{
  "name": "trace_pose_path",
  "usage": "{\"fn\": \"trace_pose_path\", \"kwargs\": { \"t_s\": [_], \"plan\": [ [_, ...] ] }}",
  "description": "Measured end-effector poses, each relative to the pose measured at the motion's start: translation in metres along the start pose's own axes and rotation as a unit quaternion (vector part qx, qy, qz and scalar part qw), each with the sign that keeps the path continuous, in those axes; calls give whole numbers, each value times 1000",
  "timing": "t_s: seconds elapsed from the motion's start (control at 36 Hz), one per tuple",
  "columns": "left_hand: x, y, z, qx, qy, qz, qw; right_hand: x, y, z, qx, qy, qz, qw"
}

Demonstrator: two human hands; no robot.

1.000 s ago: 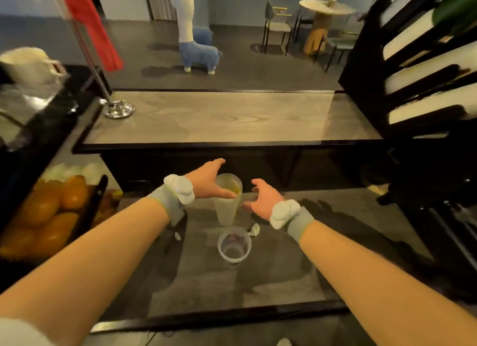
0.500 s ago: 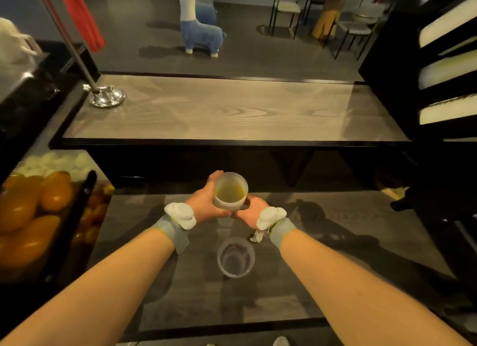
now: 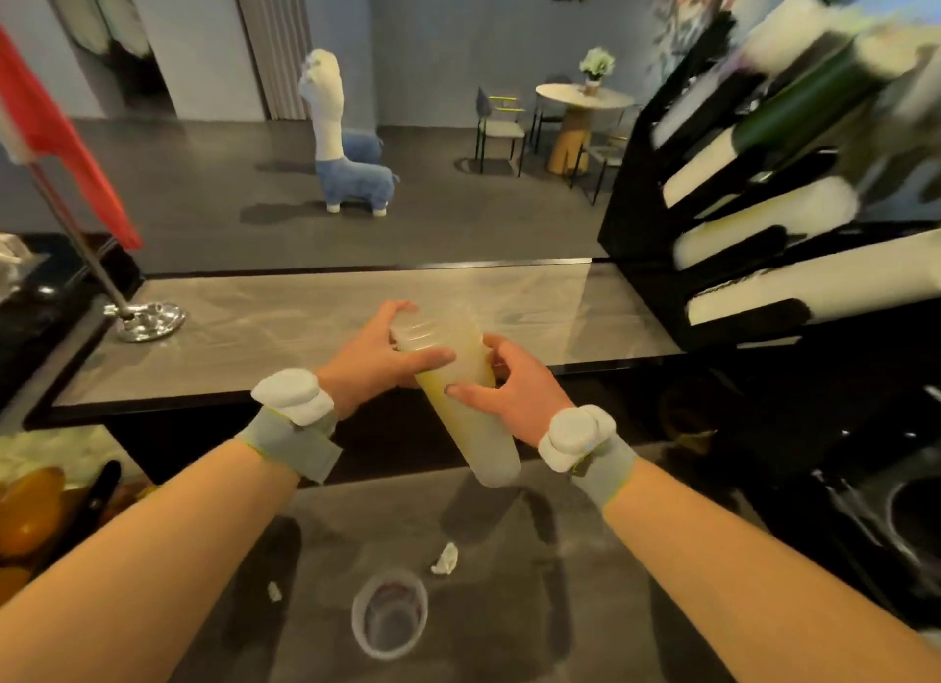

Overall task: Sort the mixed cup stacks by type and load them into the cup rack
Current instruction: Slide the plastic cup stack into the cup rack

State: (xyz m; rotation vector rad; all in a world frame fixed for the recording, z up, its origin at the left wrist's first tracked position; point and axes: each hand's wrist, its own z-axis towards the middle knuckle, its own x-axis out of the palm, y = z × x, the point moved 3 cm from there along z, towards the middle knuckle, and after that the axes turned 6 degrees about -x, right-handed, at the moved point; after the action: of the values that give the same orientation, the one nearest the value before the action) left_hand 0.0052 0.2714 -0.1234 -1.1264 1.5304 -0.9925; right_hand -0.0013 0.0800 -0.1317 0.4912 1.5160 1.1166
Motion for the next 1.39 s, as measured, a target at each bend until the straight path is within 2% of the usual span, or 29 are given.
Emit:
{"fn": "trace_pose_path", "kwargs": {
  "t_s": [0.11,0.19,0.31,0.44,0.61,0.69,0.78,0.92,1.08,1.17,1.25,1.31,1.39],
  "plan": [
    [14,-33,7,25,31,-90,995,-46,10,-10,-20,12,-34,999],
    [32,-60,12,39,52,-147,987,-89,1,-24,1,-4,-53,999],
    [54,-84,17,55,69,-230,969,-130,-11,-45,23,-48,-25,998],
    [96,-112,19,56,91,-295,950,-179,-4,-68,1,-128,-22,992],
    [126,-143,30,54,156,-317,934,-245,30,-92,-19,-180,-38,983],
    [134,-162,37,64,147,-312,936,-276,46,-102,-28,-206,-38,977],
    [143,-177,43,88,170,-296,936,-306,61,-110,-38,-239,-22,970],
    [167,-206,57,170,259,-240,920,-369,88,-119,-60,-297,83,949],
    [210,-244,70,205,306,-148,918,-430,121,-121,-76,-351,12,933],
    [236,-262,75,235,266,-9,935,-451,130,-119,-89,-366,-56,925],
    [261,-274,85,287,211,134,925,-458,133,-118,-101,-359,-160,914],
    [275,-278,95,310,170,191,916,-460,133,-118,-114,-348,-221,904],
    [293,-279,105,331,133,218,908,-459,128,-119,-116,-345,-310,878]
  ]
}}
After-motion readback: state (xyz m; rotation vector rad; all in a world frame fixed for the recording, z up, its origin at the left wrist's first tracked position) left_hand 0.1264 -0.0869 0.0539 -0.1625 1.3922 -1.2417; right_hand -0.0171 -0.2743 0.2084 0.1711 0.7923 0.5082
